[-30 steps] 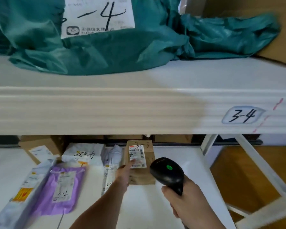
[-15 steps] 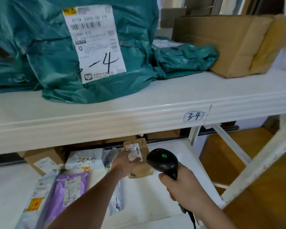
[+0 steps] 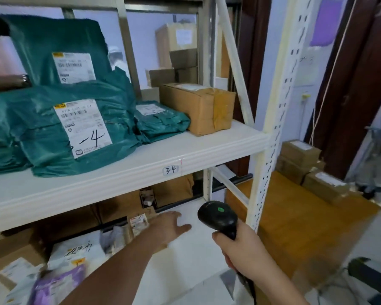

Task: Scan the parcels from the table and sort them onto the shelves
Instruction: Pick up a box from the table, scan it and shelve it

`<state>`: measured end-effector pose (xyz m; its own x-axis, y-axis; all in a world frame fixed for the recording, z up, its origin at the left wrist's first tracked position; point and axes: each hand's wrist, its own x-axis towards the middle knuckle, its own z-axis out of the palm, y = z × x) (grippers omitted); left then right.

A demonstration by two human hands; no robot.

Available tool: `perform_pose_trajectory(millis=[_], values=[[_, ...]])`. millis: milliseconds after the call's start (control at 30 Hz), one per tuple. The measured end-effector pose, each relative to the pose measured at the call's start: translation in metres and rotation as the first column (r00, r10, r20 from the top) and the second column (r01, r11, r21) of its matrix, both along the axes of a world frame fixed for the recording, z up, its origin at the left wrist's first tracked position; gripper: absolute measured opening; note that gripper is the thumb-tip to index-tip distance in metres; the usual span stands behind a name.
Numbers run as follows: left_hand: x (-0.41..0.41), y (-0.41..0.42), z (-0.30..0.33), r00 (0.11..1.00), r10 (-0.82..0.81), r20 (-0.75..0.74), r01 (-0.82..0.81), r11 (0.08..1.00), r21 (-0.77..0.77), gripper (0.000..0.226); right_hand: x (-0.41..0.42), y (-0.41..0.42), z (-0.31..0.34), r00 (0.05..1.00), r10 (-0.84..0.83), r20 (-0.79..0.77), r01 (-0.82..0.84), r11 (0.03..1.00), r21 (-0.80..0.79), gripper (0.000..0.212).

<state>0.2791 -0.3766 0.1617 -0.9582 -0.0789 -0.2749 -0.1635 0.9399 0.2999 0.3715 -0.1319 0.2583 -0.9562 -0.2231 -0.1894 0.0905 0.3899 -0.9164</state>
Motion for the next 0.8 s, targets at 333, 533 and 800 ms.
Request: perform_pose_trajectory(millis=[333, 533, 800], values=[[-0.012, 0.213, 0.009, 0.953, -0.28, 0.117, 0.277, 0.96, 0.045, 0.055, 0.043, 0.188, 0.006, 0.974, -0.206, -0.095, 0.212, 0.976, 0.057, 0.004], [-0.043, 0.337, 0.004, 0.91, -0.404, 0.09, 0.4, 0.915, 0.058, 0.084, 0.048, 0.288, 0.008, 0.937, -0.344, -0.067, 0.346, 0.938, 0.026, 0.005], [-0.106, 0.445, -0.005, 0.875, -0.48, 0.062, 0.482, 0.876, -0.016, 0.085, 0.002, 0.367, -0.003, 0.882, -0.462, -0.088, 0.467, 0.883, 0.051, 0.006]])
